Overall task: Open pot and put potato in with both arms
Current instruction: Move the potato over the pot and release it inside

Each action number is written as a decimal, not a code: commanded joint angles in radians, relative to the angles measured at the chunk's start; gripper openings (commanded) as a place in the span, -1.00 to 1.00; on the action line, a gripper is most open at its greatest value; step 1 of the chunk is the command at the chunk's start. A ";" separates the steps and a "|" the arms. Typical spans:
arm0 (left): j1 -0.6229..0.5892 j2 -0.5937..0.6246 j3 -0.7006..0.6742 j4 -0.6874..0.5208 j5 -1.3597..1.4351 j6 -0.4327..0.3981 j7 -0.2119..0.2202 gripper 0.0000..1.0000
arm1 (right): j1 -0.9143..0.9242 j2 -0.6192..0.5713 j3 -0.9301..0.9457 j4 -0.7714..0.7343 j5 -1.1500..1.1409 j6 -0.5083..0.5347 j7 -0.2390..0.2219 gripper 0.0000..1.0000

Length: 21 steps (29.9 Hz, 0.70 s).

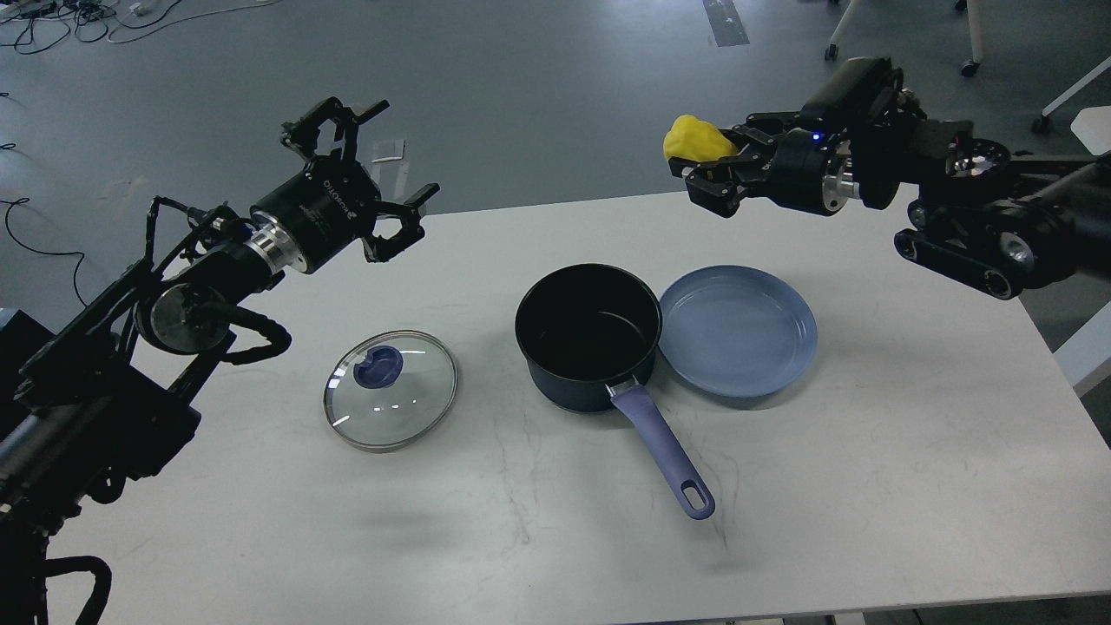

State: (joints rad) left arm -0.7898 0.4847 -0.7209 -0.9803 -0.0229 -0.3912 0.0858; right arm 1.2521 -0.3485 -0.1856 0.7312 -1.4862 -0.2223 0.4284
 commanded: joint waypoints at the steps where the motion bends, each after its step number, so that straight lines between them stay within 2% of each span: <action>1: 0.000 0.000 0.000 -0.001 0.000 0.000 0.000 0.98 | 0.001 0.081 -0.012 -0.010 -0.002 0.001 -0.002 -0.68; 9: 0.004 0.006 0.000 -0.001 0.000 0.000 -0.001 0.98 | -0.025 0.189 -0.090 -0.047 -0.002 0.001 -0.002 -0.68; 19: 0.011 0.037 -0.002 -0.003 0.000 -0.015 -0.003 0.98 | -0.068 0.244 -0.156 -0.036 -0.002 0.001 0.006 -0.67; 20: 0.011 0.038 -0.002 -0.003 0.000 -0.017 -0.003 0.98 | -0.060 0.244 -0.161 -0.026 0.000 0.004 0.006 -0.61; 21: 0.011 0.041 -0.003 -0.003 0.000 -0.017 -0.003 0.98 | -0.057 0.244 -0.160 -0.013 0.003 0.006 0.006 -0.41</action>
State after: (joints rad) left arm -0.7797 0.5202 -0.7225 -0.9833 -0.0230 -0.4034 0.0832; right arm 1.1821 -0.1061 -0.3353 0.6946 -1.4880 -0.2205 0.4335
